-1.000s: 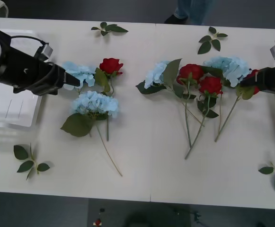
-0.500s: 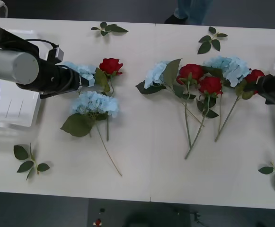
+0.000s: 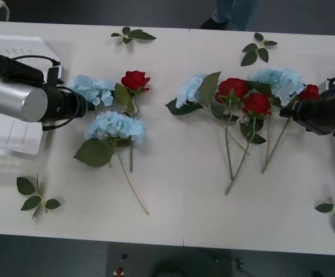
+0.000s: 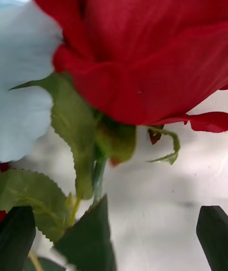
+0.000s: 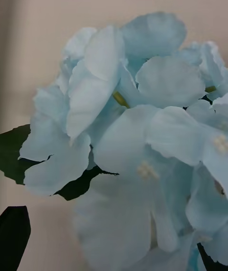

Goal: Put the red flowers into the right box and the blue flowers into the left box

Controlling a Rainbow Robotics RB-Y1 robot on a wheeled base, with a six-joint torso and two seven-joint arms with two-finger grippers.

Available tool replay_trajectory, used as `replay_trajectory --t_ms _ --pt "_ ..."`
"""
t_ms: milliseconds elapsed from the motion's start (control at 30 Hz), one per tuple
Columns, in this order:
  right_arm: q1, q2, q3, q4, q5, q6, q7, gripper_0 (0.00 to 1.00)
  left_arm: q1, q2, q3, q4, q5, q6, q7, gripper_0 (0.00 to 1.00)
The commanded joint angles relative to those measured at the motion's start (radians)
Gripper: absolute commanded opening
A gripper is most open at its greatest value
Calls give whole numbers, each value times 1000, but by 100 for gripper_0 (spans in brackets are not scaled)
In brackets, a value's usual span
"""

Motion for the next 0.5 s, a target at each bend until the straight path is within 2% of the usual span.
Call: replay_trajectory --t_ms 33,233,333,367,400,433,467,500 --pt "-14 20 -13 33 81 -25 -40 100 -24 -12 -17 -19 -27 -1 41 100" --pt "-32 59 -13 76 141 -29 -65 100 -57 -58 -19 -13 -69 62 50 100" --pt "-41 76 -13 94 150 -29 -72 68 -62 -93 -19 -13 -142 64 58 100" --pt "-43 79 -13 97 153 -29 -72 63 -64 -101 -19 -13 -152 62 60 100" --pt "-46 84 -13 103 158 -29 -75 38 -68 -111 -20 -13 -171 64 66 100" --pt "-47 87 -13 105 161 -29 -77 18 -71 -119 -19 -13 -178 64 69 100" --pt "-49 89 -13 106 162 -29 -78 6 -74 -122 -19 -13 -182 64 72 100" --pt "-49 90 -13 106 167 -29 -80 0 -79 -128 -19 -11 -191 64 78 100"
